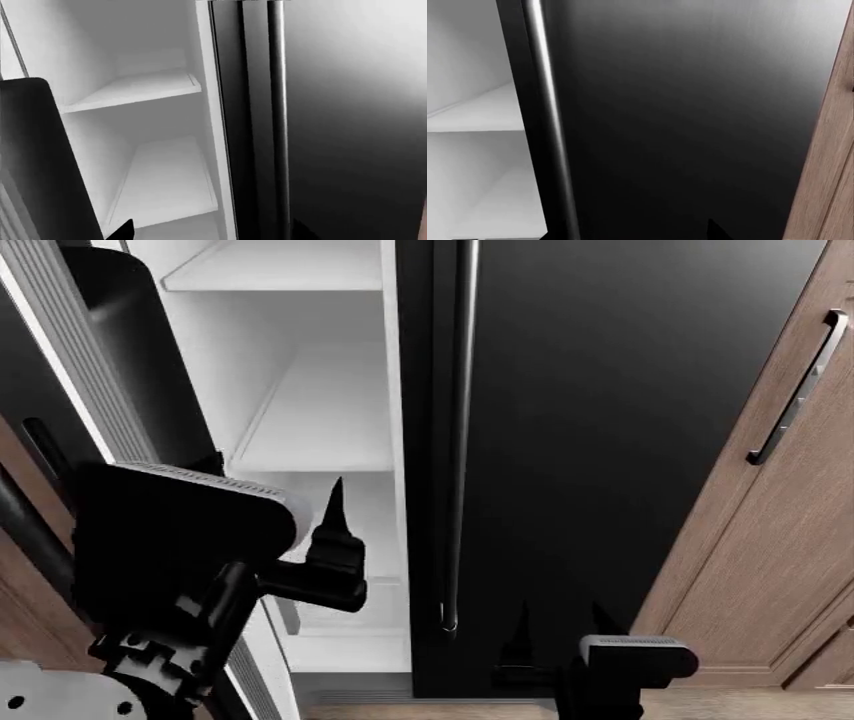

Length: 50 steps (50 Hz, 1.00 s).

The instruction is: Open the fridge door

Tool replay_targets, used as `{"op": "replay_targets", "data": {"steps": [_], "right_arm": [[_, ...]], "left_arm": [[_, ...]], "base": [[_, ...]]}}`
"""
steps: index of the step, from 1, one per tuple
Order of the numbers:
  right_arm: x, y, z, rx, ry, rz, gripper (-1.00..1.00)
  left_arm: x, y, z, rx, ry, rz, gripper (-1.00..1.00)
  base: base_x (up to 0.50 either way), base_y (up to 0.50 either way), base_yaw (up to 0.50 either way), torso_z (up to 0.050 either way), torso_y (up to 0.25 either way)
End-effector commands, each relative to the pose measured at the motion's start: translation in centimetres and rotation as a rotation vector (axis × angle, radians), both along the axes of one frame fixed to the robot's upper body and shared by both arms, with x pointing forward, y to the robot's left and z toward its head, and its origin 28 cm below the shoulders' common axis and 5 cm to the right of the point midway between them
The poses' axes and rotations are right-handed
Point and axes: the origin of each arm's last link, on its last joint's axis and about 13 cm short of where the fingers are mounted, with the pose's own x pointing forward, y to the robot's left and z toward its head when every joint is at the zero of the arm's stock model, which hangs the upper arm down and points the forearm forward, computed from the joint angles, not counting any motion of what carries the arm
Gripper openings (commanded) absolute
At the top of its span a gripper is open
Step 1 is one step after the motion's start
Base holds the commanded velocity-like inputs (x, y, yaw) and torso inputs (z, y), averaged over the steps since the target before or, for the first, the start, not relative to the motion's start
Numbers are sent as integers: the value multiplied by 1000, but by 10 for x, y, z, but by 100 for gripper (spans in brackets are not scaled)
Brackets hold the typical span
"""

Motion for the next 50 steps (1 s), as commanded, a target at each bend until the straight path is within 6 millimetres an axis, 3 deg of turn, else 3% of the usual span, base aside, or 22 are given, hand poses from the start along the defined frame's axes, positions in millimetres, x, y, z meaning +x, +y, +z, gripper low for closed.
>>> {"op": "replay_targets", "data": {"steps": [1, 11, 14, 15, 23, 50], "right_arm": [[0, 0, 0, 3, -2, -2, 100], [-1, 0, 0, 3, 0, -4, 100], [0, 0, 0, 3, 0, -3, 100], [-1, 0, 0, 3, 1, -3, 100], [0, -1, 0, 4, 1, -4, 100], [0, -1, 0, 10, 1, -2, 100]], "left_arm": [[41, -6, 2, -16, 6, -48, 100], [76, 0, -5, -52, 40, -30, 100], [82, 0, -4, -60, 40, -31, 100], [85, 1, -5, 18, 30, -25, 100], [105, -1, -11, -30, 58, -26, 100], [107, 17, -39, 7, 78, 156, 100]], "base": [[0, 0, 0, 0, 0], [0, 0, 0, 0, 0], [0, 0, 0, 0, 0], [0, 0, 0, 0, 0], [0, 0, 0, 0, 0], [0, 0, 0, 0, 0]]}}
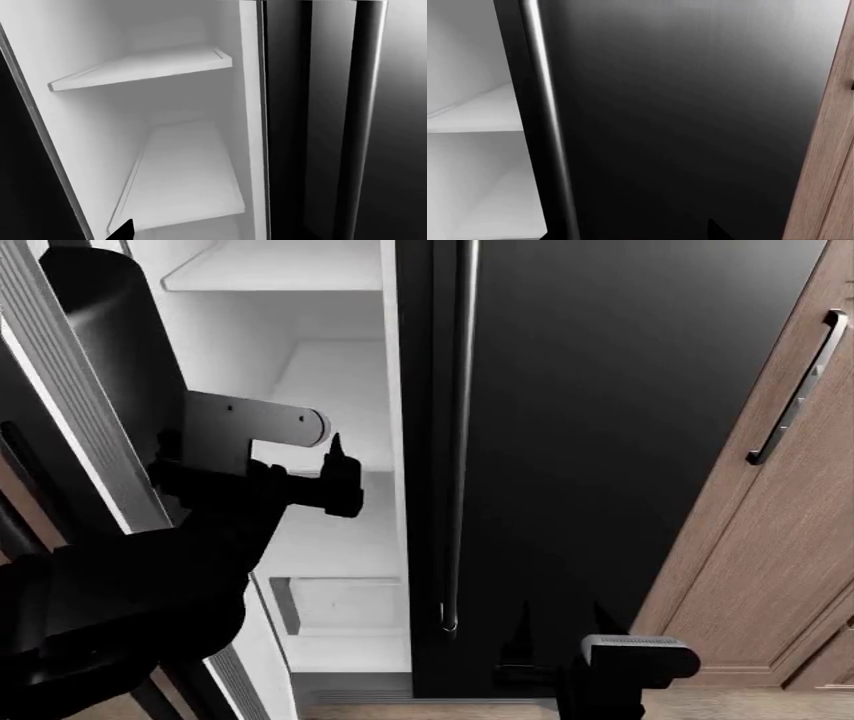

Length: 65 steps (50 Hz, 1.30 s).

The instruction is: Open the fridge door

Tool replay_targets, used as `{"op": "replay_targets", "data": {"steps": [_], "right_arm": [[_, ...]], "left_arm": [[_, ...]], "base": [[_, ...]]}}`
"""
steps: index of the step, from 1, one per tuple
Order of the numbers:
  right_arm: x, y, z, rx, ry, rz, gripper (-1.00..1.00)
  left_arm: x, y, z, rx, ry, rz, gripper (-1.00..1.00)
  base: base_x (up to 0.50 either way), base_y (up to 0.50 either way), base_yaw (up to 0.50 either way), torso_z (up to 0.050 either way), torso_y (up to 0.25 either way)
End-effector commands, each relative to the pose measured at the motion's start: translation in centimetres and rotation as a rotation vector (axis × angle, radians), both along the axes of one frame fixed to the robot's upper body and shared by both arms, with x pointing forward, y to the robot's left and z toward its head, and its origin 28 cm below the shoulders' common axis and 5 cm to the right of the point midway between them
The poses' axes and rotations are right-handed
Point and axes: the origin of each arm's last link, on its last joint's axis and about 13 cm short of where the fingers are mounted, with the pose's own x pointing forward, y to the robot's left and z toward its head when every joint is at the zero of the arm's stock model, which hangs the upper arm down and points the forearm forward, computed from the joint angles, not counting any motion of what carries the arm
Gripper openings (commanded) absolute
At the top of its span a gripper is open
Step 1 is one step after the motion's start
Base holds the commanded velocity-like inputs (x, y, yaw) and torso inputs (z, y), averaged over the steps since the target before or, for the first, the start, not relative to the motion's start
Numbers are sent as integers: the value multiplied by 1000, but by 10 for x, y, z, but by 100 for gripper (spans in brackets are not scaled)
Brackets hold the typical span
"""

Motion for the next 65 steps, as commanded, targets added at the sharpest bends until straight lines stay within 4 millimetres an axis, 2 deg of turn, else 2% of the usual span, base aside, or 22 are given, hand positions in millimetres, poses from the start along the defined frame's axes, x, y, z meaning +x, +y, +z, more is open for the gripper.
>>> {"op": "replay_targets", "data": {"steps": [1, 27, 37, 42, 49, 54, 55, 65], "right_arm": [[0, 0, 0, 2, -1, 1, 100], [0, 0, 0, 1, 2, 5, 100], [-1, 0, 0, 2, 2, 4, 100], [0, 0, 0, 3, 3, 3, 100], [0, 0, 0, 3, 4, 2, 100], [0, 1, 0, -1, 5, 4, 100], [0, 1, 0, -1, 4, 4, 100], [0, 1, -1, -4, 6, 2, 100]], "left_arm": [[-1, 11, -13, 5, 15, 84, 100], [-40, 57, -25, -44, 14, 341, 100], [-42, 71, -27, -55, 14, 437, 100], [-45, 77, -34, -62, 17, 487, 100], [-63, 93, -45, -19, 39, 579, 100], [-65, 96, -47, -10, 40, 636, 100], [-72, 102, -47, -13, 40, 641, 100], [-76, 104, -51, 9, 29, 708, 100]], "base": [[0, 0, 0, 0, 0], [0, 0, 0, 0, 0], [0, 0, 0, 0, 0], [0, 0, 0, 0, 0], [0, 0, 0, 0, 0], [0, 0, 0, 0, 0], [0, 0, 0, 0, 0], [0, 0, 2, 0, 0]]}}
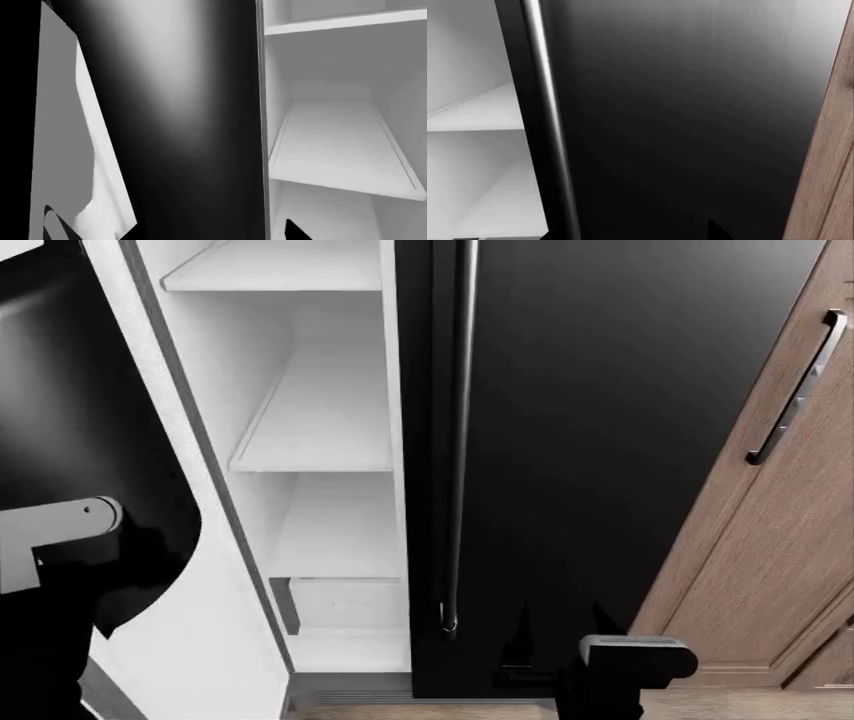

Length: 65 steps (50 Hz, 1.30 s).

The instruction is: Open the fridge door

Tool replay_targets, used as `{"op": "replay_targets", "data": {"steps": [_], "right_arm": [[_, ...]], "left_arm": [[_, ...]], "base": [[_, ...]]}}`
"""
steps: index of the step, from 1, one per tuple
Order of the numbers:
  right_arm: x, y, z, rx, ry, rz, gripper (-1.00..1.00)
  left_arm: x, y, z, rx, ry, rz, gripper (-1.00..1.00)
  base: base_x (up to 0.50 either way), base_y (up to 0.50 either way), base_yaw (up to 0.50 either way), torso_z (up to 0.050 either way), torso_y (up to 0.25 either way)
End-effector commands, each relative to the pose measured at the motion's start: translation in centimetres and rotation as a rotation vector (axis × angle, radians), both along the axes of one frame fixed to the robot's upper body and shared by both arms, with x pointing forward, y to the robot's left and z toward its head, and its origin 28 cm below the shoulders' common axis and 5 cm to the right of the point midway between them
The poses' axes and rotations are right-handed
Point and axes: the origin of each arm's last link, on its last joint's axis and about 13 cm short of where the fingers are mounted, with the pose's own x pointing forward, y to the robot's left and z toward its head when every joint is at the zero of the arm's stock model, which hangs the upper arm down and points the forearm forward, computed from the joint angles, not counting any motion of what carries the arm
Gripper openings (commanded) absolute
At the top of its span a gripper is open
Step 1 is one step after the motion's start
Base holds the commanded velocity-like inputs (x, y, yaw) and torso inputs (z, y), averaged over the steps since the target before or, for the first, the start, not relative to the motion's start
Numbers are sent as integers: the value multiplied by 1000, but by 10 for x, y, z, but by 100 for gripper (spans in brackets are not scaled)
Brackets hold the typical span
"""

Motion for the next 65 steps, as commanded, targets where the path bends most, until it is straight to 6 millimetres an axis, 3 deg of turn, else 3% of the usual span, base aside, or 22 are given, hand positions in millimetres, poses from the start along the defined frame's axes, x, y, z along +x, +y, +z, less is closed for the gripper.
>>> {"op": "replay_targets", "data": {"steps": [1, 6, 13, 21, 25, 33, 40, 50, 65], "right_arm": [[0, 0, 0, -2, 1, -1, 100], [0, 0, 0, -1, 1, 0, 100], [0, 0, 0, -3, 2, -2, 100], [0, 1, -1, -9, 4, -2, 100], [0, 0, -1, -10, 3, -2, 100], [0, 1, -1, -10, 2, 0, 100], [0, 1, 0, -10, 1, -1, 100], [0, -1, 1, -5, -6, -6, 100], [-1, -1, 3, -3, -36, -15, 100]], "left_arm": [[-13, 17, -9, 6, 32, 211, 100], [-23, 33, -19, 14, 57, 255, 100], [-32, 41, -19, 48, 66, 310, 100], [-23, 17, -13, 61, 40, 179, 100], [-24, -1, -1, 44, -15, 19, 100], [-35, -24, 13, 40, -61, -96, 100], [-29, -44, 19, 77, -85, -221, 100], [-18, -57, -3, 99, -60, -298, 100], [15, -75, -67, 80, -113, -342, 100]], "base": [[0, 3, 5, 0, 0], [-2, 3, 6, 0, 0], [-3, 3, 8, 0, 1], [-3, 4, 9, 0, 1], [0, 1, 2, 0, 3], [0, 0, 0, 0, 0], [0, 0, 0, 0, 0], [0, 0, 0, 0, 0], [0, 0, 0, 0, 0]]}}
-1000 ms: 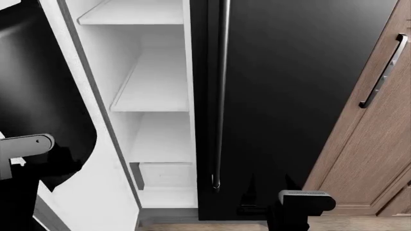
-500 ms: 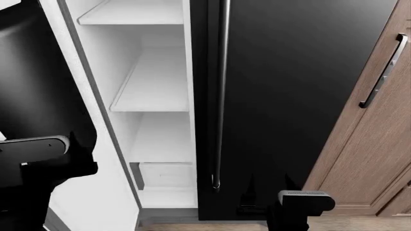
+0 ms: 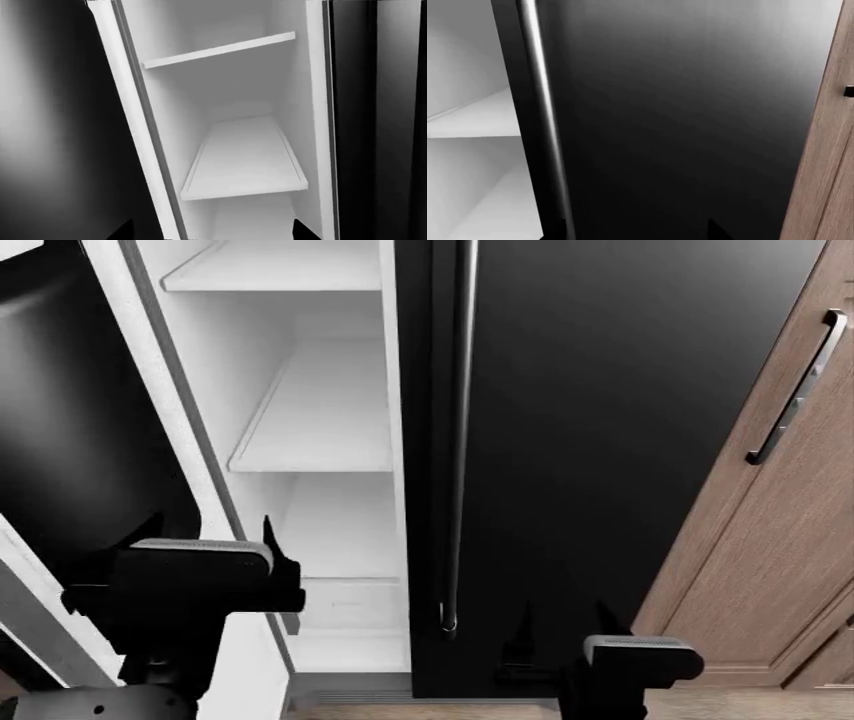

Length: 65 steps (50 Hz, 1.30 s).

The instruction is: Open the fridge door

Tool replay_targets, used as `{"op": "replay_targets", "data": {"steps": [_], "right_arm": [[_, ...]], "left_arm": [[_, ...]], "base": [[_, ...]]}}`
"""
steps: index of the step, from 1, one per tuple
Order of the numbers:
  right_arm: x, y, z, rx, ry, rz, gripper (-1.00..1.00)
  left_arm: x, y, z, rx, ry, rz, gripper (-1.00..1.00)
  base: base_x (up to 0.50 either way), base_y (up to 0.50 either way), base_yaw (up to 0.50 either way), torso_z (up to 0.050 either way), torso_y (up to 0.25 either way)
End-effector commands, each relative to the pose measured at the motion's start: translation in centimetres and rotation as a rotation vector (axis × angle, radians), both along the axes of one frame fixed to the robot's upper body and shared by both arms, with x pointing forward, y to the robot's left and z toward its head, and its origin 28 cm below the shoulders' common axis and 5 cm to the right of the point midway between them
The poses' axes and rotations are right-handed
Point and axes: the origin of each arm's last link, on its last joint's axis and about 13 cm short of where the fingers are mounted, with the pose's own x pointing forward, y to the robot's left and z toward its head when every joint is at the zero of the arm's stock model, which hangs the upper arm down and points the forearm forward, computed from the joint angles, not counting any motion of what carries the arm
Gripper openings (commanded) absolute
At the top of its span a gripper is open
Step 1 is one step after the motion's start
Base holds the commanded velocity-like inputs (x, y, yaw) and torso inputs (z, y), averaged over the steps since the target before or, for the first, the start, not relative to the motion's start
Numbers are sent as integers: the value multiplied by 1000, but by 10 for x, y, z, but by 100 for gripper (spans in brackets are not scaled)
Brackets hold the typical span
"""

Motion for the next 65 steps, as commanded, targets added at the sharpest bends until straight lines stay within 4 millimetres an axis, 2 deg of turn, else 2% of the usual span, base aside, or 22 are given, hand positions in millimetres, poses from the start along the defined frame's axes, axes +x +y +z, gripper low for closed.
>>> {"op": "replay_targets", "data": {"steps": [1, 4, 12, 17, 19, 24, 32, 33, 36, 38, 40, 43, 45, 49, 57, 65], "right_arm": [[0, 0, 1, 1, -14, -3, 100], [0, 0, 1, 0, -16, -3, 100], [1, -1, 2, -2, -23, -6, 100], [1, -1, 2, -11, -23, -8, 100], [1, -1, 2, -13, -22, -9, 100], [1, 0, 1, -15, -14, -12, 100], [2, 2, 0, 5, 10, -22, 100], [3, 3, 1, 54, 30, -37, 100], [6, 5, 4, 38, 56, -48, 100], [6, 7, 13, 27, 41, -27, 100], [8, 10, 22, 21, 57, 13, 100], [18, 14, 47, 11, 38, 26, 100], [25, 18, 58, -9, 105, -7, 100], [30, 26, 83, 1, 86, 74, 100], [46, 38, 117, 23, 105, 199, 100], [57, 49, 148, -47, 91, 262, 100]], "left_arm": [[14, -13, -40, -23, -33, -37, 100], [16, -10, -49, -22, -37, 8, 100], [6, -5, -74, -24, -31, 24, 100], [4, -5, -93, -97, -19, 64, 100], [1, -2, -98, -67, -19, 62, 100], [5, 0, -109, -67, -10, 77, 100], [9, -4, -114, -66, -10, 76, 100], [8, -4, -113, -64, -15, 75, 100], [4, -1, -113, -65, -18, 79, 100], [3, 0, -113, -22, -14, 82, 100], [8, -4, -112, -54, -15, 75, 100], [5, -1, -114, -58, -13, 79, 100], [7, -2, -114, -60, -9, 80, 100], [7, -3, -114, -62, -7, 76, 100], [8, -4, -115, -64, -3, 72, 100], [6, -2, -114, -70, -5, 79, 100]], "base": [[0, 0, 0, 0, 0], [0, 0, 0, 0, 0], [0, 0, 0, 0, 0], [0, 0, 0, 0, 0], [0, 0, 0, 0, 0], [0, 0, 0, 0, 0], [0, 0, 0, 0, 0], [0, 0, 0, 0, 0], [0, 0, 0, 0, 0], [0, 0, 0, 0, 0], [0, 0, 0, 0, 0], [0, 0, 0, 0, 0], [0, 0, 0, 0, 0], [0, 0, 0, 0, 0], [0, 0, 0, 0, 0], [0, 0, 0, 0, 0]]}}
